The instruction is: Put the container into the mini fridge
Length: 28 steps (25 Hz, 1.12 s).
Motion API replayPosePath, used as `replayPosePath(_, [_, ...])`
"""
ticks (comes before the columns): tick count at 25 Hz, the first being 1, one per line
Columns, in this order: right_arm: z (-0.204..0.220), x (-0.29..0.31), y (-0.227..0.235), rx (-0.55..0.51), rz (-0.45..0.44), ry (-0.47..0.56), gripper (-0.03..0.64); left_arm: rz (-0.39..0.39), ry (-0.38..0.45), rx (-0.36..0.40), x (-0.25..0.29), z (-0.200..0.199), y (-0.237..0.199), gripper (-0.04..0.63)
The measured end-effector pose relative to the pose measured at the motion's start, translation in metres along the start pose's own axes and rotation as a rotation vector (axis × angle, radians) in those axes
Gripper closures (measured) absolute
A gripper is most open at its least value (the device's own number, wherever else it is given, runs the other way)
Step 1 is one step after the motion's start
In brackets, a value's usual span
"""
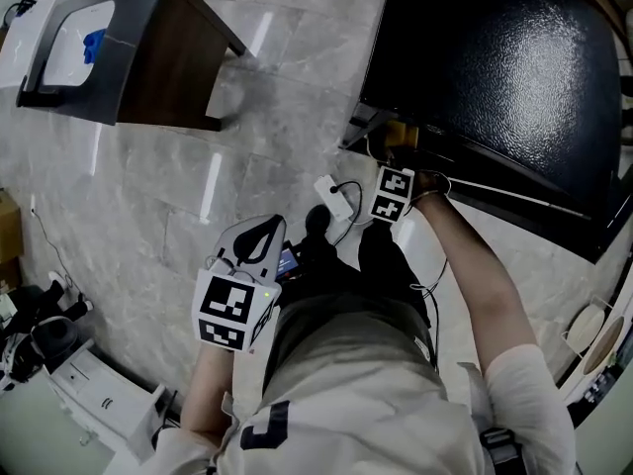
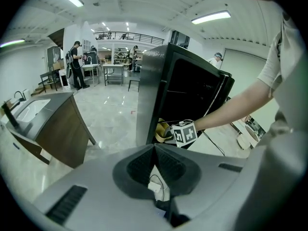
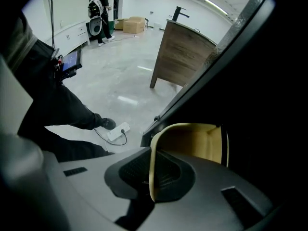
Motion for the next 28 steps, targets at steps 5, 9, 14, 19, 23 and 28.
replayPosePath(5, [0.005,0.004,0.009,-0.001,0.031,-0.020,0.584,0.010,0.001,-0.020,0.003,0.000,0.001,0.538])
replayPosePath(9, [0.002,0.008,0.018,-0.001,0.072,-0.024,0.584,0.006,-0.013,-0.007,0.005,0.000,-0.003,0.538])
replayPosePath(14, [0.003,0.013,0.031,0.056,0.144,-0.020,0.584,0.013,-0.025,-0.009,0.008,0.003,-0.003,0.538])
replayPosePath(19, [0.004,0.015,0.037,0.076,0.203,-0.008,0.583,0.006,-0.031,-0.001,0.006,0.002,-0.005,0.538])
replayPosePath(23, [0.006,0.017,0.042,0.096,0.237,0.000,0.583,0.008,-0.035,-0.005,0.006,0.004,-0.009,0.538])
replayPosePath(28, [0.008,0.021,0.048,0.116,0.274,0.013,0.580,0.006,-0.038,-0.007,0.007,0.007,-0.010,0.538])
Point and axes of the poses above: the fingertips, and each gripper's own axes: x forward along the fingers, y to its right, z out of its underside, the point moved 9 cm from there along -x, backward along the fingers, and after that the axes turned 1 degree about -y, right-handed, at the moved point
